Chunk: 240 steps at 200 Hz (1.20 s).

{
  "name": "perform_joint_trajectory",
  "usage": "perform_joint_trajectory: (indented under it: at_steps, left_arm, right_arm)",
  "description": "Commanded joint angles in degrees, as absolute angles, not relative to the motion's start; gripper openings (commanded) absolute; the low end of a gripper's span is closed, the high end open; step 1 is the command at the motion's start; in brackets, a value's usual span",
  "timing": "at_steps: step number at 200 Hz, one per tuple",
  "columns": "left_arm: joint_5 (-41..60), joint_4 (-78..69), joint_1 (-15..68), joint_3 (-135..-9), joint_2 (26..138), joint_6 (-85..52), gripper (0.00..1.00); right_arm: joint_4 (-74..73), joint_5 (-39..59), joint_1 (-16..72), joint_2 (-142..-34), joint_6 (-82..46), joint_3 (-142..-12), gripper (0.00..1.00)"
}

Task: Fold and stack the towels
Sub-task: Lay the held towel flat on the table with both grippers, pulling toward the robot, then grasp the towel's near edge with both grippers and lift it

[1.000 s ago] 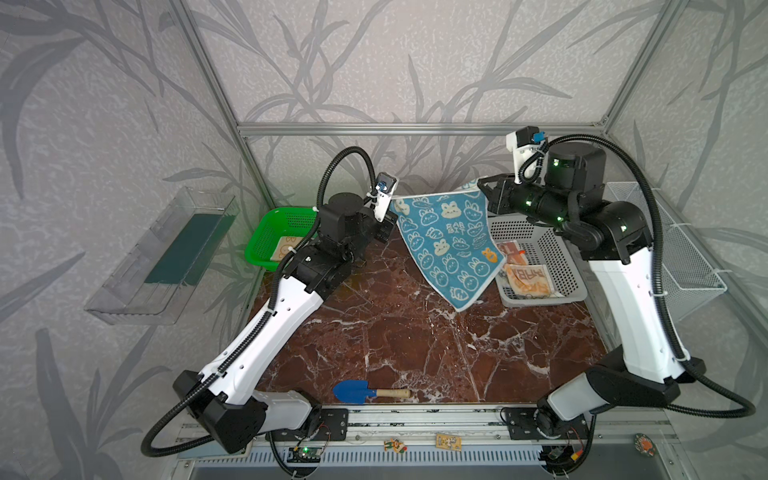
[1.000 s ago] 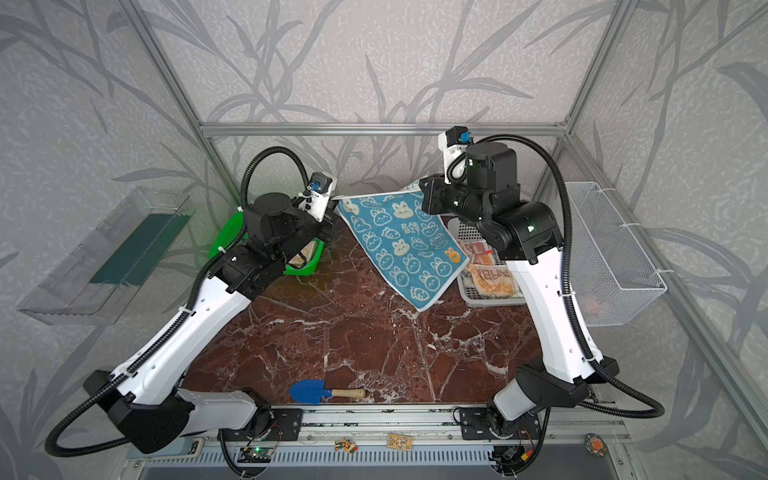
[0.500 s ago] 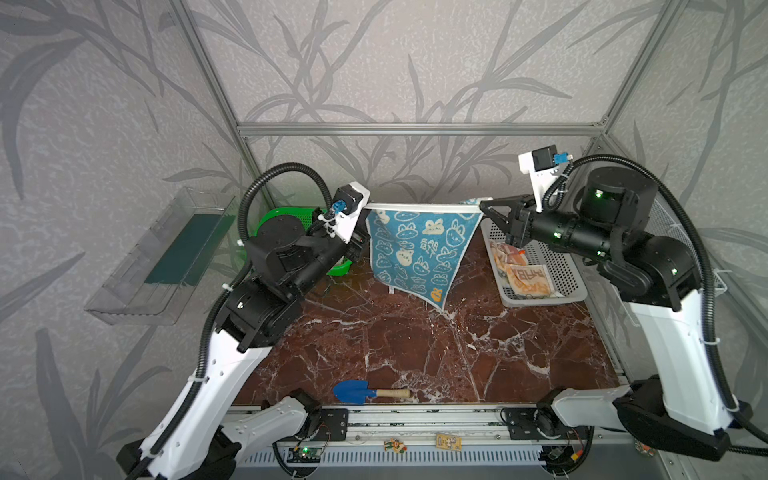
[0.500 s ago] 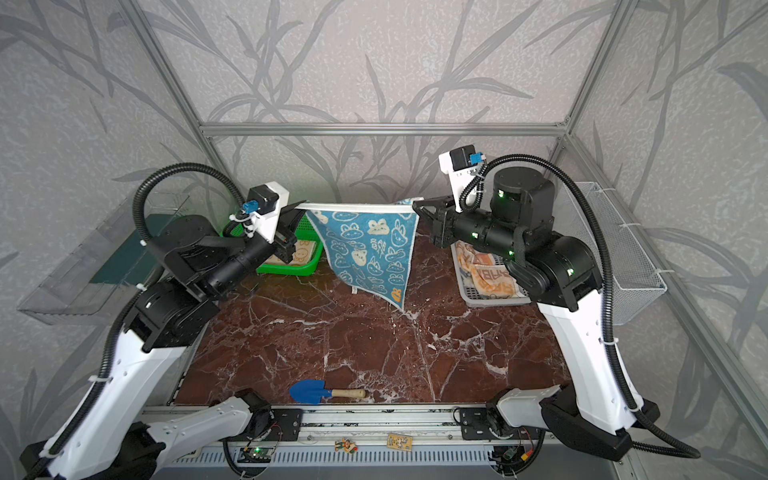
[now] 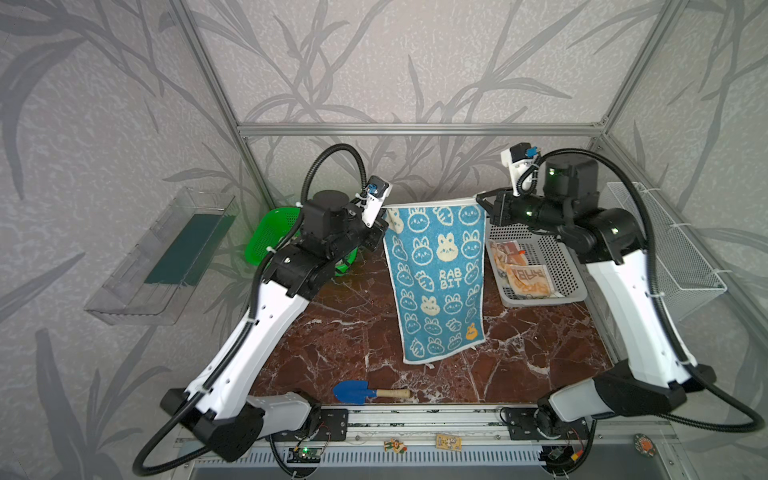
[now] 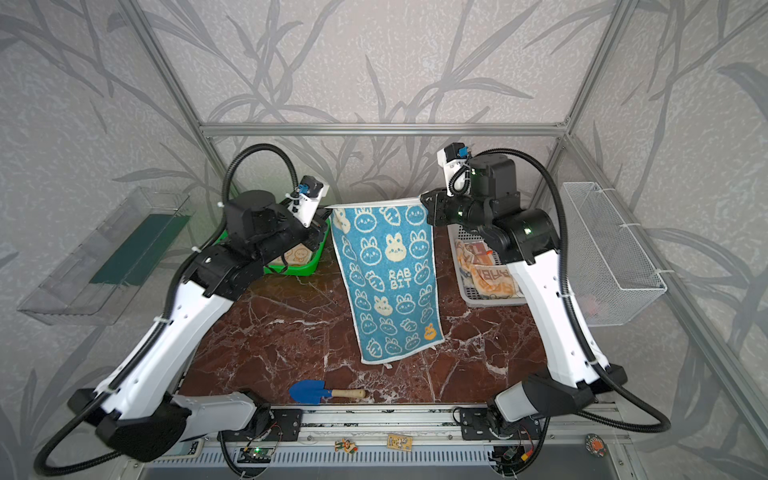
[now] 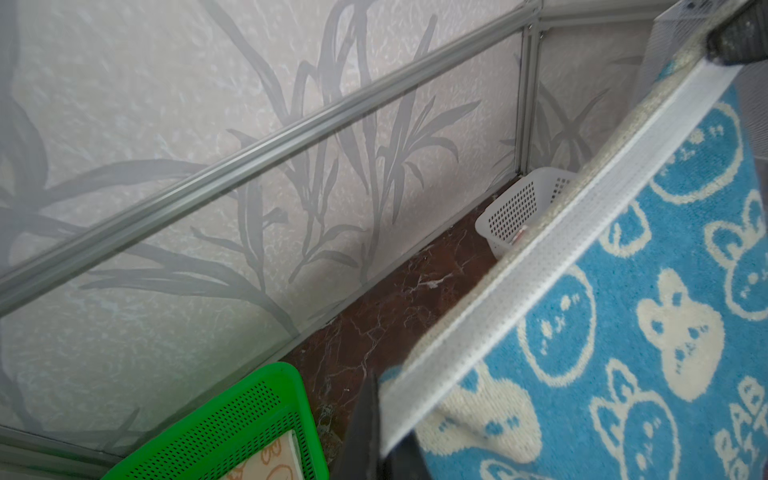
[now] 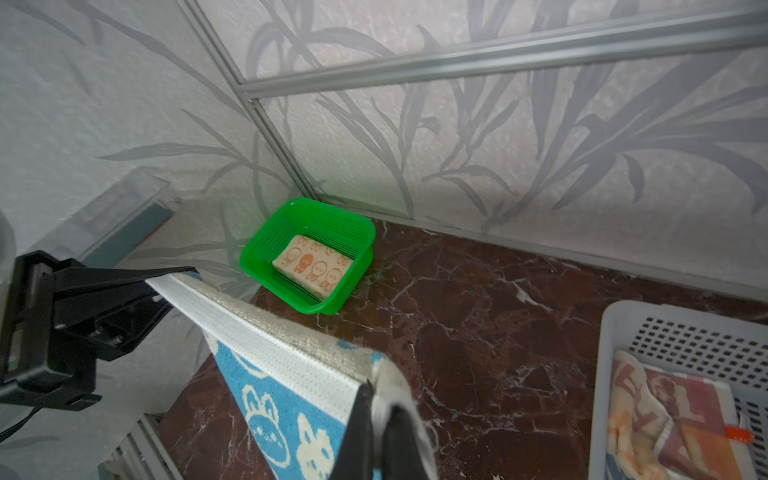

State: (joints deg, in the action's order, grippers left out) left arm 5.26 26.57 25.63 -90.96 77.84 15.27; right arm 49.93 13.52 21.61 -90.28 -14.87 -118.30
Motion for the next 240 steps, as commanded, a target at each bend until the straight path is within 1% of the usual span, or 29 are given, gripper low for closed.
perform_joint_trajectory:
  at_steps: [1,37,60,88,104,118,143,176,205,240]
  left_arm:
    - [5.19,23.33,20.13,-91.24,84.78,14.46,0.0]
    - [6.77,20.74,15.73,-98.23,99.17,15.55,0.0]
    - [7.14,21.37,14.44,-103.73,106.6,15.64,0.0]
    - [7.31,24.56,14.31,-106.89,111.01,16.53,0.0]
    - [7.31,25.31,14.33,-104.59,110.64,16.2,0.0]
    - [7.08,25.52,14.48,-101.1,109.53,15.67,0.0]
    - [4.91,25.25,15.62,-92.98,106.31,13.94,0.0]
    - [3.04,23.72,16.85,-82.73,101.53,10.06,0.0]
    - [6.57,24.53,17.14,-76.31,98.93,7.66,0.0]
    - [1.41,27.49,18.94,-71.57,97.48,6.39,0.0]
  right_arm:
    - [49.72,9.75,17.32,-98.2,-13.73,-118.73,0.0]
    - [47.39,13.55,14.25,-111.58,-14.09,-122.8,0.0]
    - [48.24,16.23,13.41,-119.36,-13.74,-128.46,0.0]
    - [56.51,20.2,12.66,-128.59,-12.85,-140.47,0.0]
    - [59.04,21.49,12.66,-130.36,-12.09,-142.17,0.0]
    - [57.34,22.14,12.83,-128.89,-12.38,-137.43,0.0]
    - [48.75,24.31,13.07,-122.55,-15.94,-121.54,0.0]
    - [44.18,22.81,14.74,-116.5,-16.74,-106.56,0.0]
    - [38.25,22.34,15.77,-111.4,-19.59,-92.92,0.0]
    - [35.41,21.48,17.14,-107.31,-20.04,-83.36,0.0]
